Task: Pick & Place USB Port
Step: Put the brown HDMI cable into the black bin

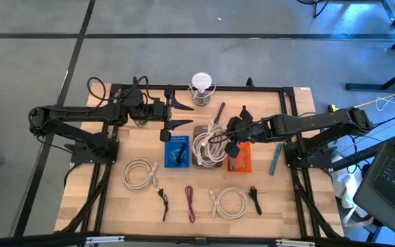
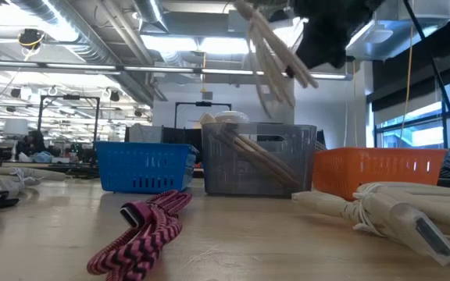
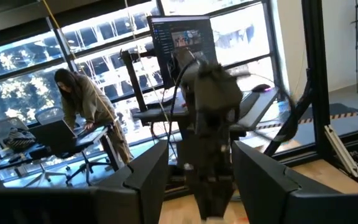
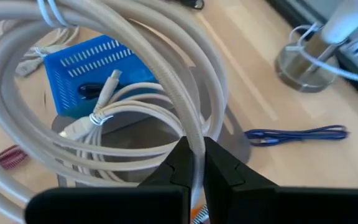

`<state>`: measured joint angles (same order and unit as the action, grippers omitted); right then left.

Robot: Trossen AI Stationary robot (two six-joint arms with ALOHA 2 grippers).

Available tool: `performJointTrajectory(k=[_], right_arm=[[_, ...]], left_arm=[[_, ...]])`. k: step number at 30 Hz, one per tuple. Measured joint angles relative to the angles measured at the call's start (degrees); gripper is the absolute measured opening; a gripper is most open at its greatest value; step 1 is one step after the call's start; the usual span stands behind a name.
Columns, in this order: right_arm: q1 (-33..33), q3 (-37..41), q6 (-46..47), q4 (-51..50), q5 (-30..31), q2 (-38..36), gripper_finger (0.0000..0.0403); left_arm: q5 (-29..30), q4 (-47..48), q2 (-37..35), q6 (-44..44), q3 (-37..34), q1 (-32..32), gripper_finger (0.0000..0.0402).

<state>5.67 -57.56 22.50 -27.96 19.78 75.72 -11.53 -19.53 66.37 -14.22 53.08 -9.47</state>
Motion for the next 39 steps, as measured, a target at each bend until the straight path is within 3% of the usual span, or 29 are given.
performJointTrajectory(k=[10, 24, 32, 39], right_arm=[[-3.07, 5.05, 1.53, 5.76, -4.38, 3.35, 0.0016], [-6.18, 5.07, 1.23, 13.19, -11.24, 17.39, 0.0016], [-6.66, 5.07, 0.9, 18.03, -13.69, 19.04, 0.0016], [-6.66, 4.94, 0.66, 17.56, -13.54, 16.31, 0.0107]], left_arm=[[-0.02, -0.37, 0.0, 0.0, 0.0, 0.0, 0.0168], [-0.09, -1.72, 0.02, -0.04, 0.0, 0.0, 0.0168], [-0.11, -1.7, 0.02, -0.04, 0.0, 0.01, 0.0167], [-0.1, -1.5, 0.02, -0.03, 0.0, 0.0, 0.0166]])
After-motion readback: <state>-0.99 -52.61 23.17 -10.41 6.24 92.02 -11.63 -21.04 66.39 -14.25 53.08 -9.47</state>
